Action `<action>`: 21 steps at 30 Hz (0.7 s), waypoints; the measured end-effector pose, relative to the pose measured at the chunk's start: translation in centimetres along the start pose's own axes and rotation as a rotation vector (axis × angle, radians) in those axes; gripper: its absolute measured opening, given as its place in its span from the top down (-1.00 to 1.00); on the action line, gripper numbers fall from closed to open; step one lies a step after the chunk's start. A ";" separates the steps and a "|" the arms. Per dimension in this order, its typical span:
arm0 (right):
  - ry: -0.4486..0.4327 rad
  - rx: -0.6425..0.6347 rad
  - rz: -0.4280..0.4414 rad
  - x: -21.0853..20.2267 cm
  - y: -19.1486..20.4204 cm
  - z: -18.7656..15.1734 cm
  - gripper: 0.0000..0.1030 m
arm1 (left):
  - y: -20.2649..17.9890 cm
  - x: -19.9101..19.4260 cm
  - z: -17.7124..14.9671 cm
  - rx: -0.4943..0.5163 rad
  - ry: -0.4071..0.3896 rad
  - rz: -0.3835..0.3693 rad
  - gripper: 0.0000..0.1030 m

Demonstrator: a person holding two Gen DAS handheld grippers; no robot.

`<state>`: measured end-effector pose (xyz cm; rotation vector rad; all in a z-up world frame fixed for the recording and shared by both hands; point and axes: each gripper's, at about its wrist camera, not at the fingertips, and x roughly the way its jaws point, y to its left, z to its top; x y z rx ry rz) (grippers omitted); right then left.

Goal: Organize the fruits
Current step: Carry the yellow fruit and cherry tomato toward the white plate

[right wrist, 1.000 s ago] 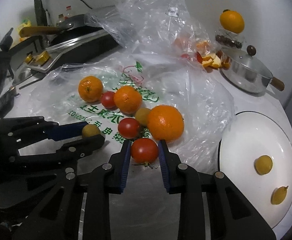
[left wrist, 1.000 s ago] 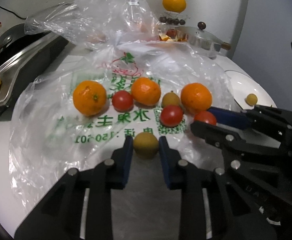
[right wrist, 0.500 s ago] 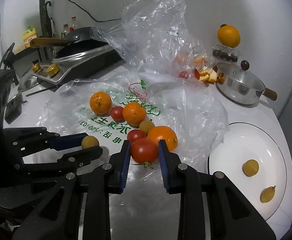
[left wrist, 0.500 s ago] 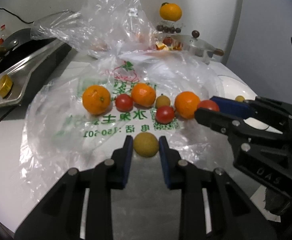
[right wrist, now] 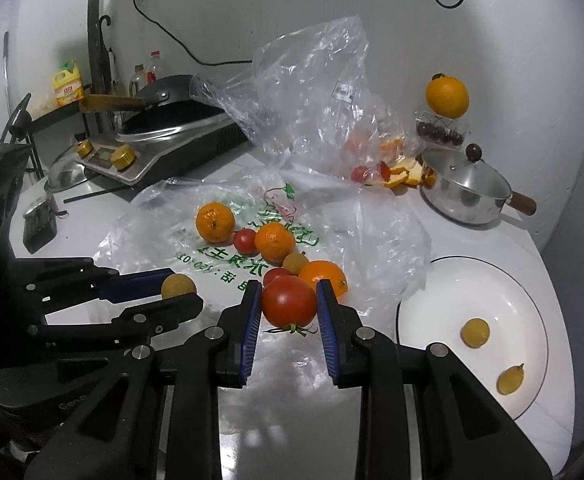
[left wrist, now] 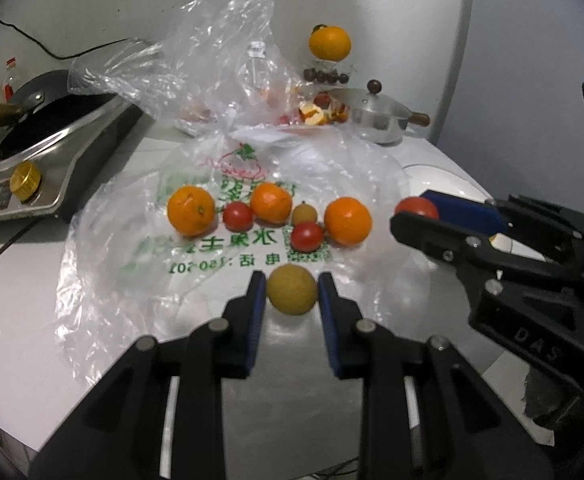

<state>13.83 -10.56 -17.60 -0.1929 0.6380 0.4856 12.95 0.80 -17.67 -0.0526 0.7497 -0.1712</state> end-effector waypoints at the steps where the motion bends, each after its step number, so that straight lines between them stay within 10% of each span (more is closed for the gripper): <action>1: -0.002 0.001 -0.001 -0.2 0.0 0.0 0.43 | -0.1 -0.1 0.0 0.001 -0.001 -0.001 0.47; 21: -0.029 0.051 -0.022 -3.2 -3.2 -2.0 0.42 | -4.0 -1.7 0.6 0.044 -0.024 -0.009 0.47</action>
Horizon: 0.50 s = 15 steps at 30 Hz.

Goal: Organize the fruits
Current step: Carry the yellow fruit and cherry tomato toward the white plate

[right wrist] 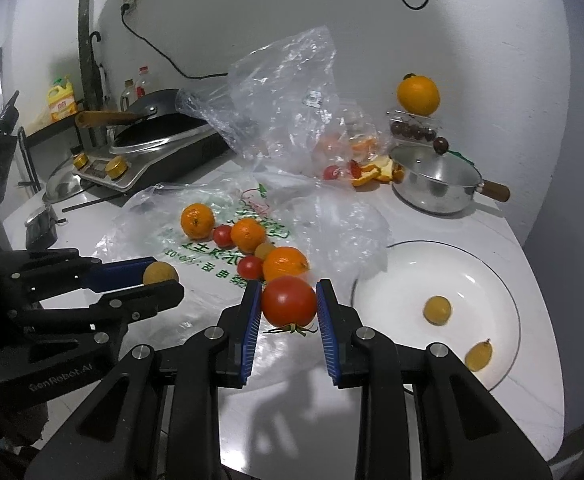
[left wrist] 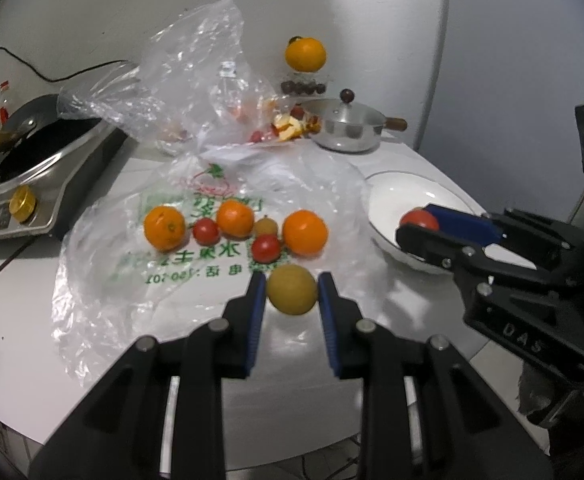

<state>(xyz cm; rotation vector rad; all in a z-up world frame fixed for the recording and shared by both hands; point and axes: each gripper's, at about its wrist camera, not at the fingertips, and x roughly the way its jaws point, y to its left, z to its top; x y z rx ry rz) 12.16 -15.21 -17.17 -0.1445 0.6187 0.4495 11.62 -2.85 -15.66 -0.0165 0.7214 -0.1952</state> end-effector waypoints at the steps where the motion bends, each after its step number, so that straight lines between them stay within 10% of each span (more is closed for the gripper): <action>1: -0.003 0.005 -0.003 -0.2 -0.3 -0.1 0.42 | -0.2 0.1 0.0 0.001 0.003 -0.003 0.47; 15: -0.001 0.088 -0.053 -1.4 -5.9 -2.1 0.42 | -4.2 1.2 0.7 0.035 0.025 -0.028 0.47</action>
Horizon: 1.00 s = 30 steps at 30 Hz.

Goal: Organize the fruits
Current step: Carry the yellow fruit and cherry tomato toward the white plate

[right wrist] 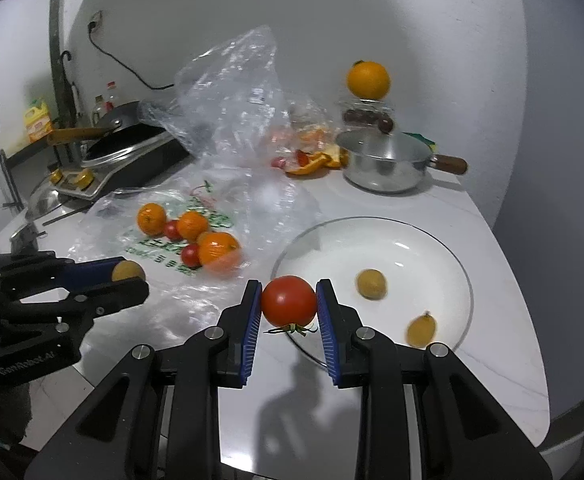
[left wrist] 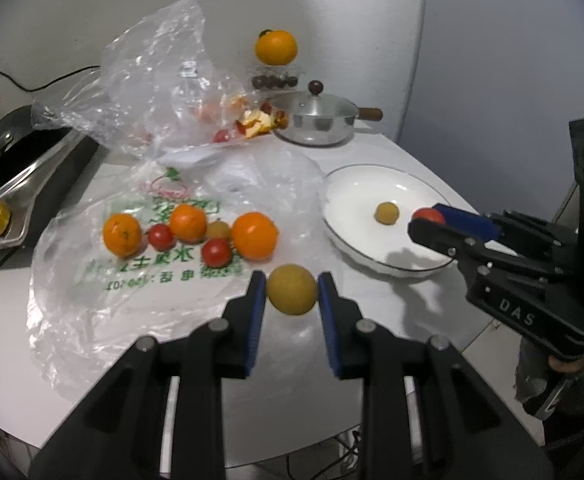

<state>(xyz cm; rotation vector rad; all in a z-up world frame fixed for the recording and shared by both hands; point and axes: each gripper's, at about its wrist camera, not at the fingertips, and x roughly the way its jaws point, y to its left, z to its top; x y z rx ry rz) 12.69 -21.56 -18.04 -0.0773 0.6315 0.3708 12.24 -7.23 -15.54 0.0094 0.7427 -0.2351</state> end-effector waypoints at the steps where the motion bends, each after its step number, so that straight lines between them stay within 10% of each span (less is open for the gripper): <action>1: 0.000 0.006 -0.004 -0.1 -0.4 -0.1 0.42 | -0.3 0.1 0.1 0.002 0.001 -0.003 0.47; 30: 0.064 0.106 -0.055 2.3 -8.1 -1.9 0.42 | -5.2 5.3 2.5 0.057 0.047 -0.065 0.47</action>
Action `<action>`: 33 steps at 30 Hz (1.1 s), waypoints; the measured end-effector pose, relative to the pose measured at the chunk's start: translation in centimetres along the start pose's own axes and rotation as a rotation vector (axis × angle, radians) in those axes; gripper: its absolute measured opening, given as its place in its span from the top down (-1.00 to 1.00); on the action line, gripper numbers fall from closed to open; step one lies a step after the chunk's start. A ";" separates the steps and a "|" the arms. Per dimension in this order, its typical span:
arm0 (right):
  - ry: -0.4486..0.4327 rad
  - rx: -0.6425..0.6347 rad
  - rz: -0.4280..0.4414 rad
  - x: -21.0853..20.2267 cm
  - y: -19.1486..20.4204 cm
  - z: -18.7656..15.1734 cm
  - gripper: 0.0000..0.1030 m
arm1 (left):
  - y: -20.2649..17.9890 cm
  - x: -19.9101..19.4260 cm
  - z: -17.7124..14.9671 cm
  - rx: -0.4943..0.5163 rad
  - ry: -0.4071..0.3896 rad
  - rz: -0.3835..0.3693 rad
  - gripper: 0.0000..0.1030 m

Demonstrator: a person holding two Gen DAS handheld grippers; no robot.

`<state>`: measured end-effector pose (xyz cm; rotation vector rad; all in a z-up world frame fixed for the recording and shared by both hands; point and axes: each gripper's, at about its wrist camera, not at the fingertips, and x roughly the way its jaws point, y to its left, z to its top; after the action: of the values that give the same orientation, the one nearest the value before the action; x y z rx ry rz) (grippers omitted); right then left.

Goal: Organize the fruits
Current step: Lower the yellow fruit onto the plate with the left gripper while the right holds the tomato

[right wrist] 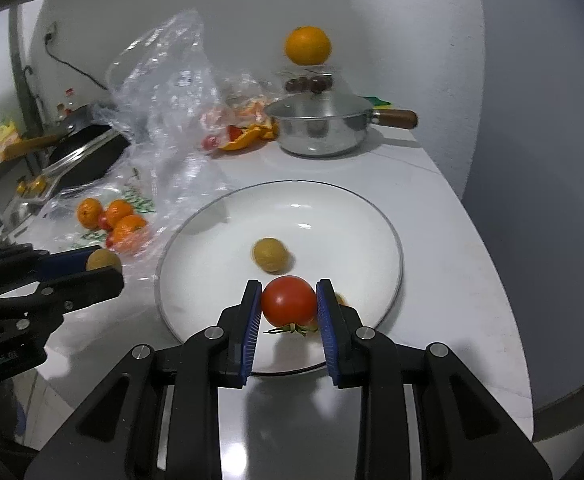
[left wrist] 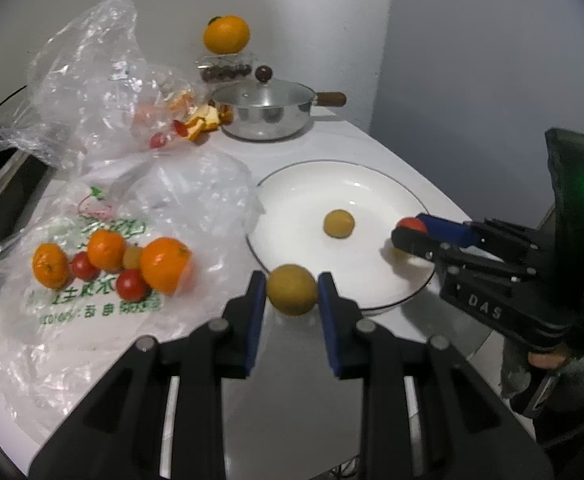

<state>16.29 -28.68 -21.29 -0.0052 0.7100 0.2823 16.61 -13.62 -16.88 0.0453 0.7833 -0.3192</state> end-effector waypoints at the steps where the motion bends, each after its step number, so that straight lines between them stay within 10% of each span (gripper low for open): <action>1: -0.004 0.006 -0.006 0.0 -0.3 0.0 0.42 | -0.2 0.2 0.1 0.003 0.002 -0.003 0.47; 33: -0.019 0.047 -0.016 0.1 -2.2 0.5 0.42 | -3.0 3.3 0.6 0.044 0.034 -0.070 0.47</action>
<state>17.21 -30.74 -21.15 0.0364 0.6968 0.2504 18.26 -17.46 -18.53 0.0645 0.8124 -0.4024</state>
